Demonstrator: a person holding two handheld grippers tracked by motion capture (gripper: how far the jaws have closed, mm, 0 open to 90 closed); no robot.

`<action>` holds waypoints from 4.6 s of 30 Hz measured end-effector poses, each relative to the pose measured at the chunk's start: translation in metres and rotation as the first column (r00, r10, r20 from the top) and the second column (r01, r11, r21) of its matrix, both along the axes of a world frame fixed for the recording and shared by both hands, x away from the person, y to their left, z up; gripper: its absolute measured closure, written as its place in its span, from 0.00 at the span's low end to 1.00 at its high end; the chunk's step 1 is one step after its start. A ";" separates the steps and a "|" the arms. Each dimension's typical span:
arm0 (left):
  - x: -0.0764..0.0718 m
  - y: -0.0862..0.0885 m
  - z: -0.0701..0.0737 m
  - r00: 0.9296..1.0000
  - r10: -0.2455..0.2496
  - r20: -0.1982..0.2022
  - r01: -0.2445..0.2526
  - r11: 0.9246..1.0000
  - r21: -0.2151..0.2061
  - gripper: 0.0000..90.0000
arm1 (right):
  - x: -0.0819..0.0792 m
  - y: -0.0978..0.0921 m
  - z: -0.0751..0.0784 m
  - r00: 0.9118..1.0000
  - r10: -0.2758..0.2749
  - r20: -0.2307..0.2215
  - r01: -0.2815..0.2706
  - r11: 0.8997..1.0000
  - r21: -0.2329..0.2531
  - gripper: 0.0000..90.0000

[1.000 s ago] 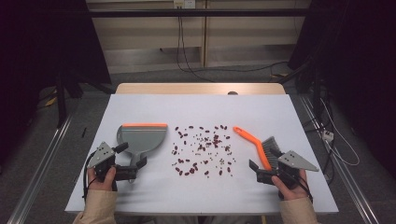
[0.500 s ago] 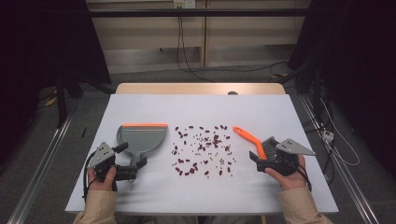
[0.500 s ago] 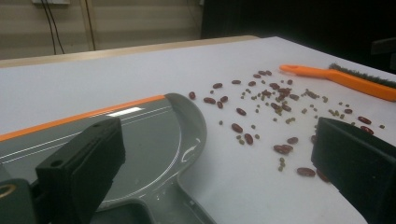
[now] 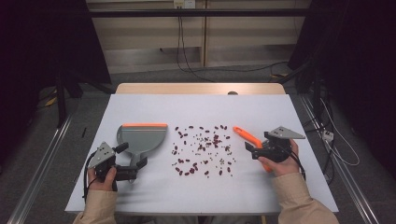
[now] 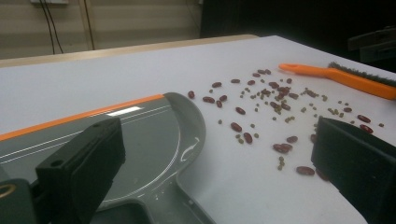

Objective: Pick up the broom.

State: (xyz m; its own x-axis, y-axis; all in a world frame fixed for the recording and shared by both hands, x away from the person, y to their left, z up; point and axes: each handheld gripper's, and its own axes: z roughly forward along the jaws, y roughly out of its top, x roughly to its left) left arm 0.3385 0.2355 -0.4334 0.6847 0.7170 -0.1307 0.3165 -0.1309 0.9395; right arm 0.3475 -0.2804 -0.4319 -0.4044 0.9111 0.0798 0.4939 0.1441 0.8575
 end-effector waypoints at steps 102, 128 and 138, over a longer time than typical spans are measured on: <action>0.001 -0.004 0.002 1.000 -0.011 0.011 0.010 1.000 0.023 0.03 | 0.063 0.003 -0.014 0.907 -0.058 -0.418 0.012 0.994 -0.113 0.75; 0.003 -0.006 0.000 1.000 -0.016 0.001 0.016 1.000 0.025 0.03 | 0.072 0.008 -0.013 0.898 -0.030 -0.439 -0.041 0.988 -0.151 0.77; 0.003 -0.005 0.001 1.000 -0.010 0.006 0.010 1.000 0.026 0.03 | 0.070 -0.004 -0.006 0.926 -0.028 -0.377 -0.013 0.994 -0.106 0.78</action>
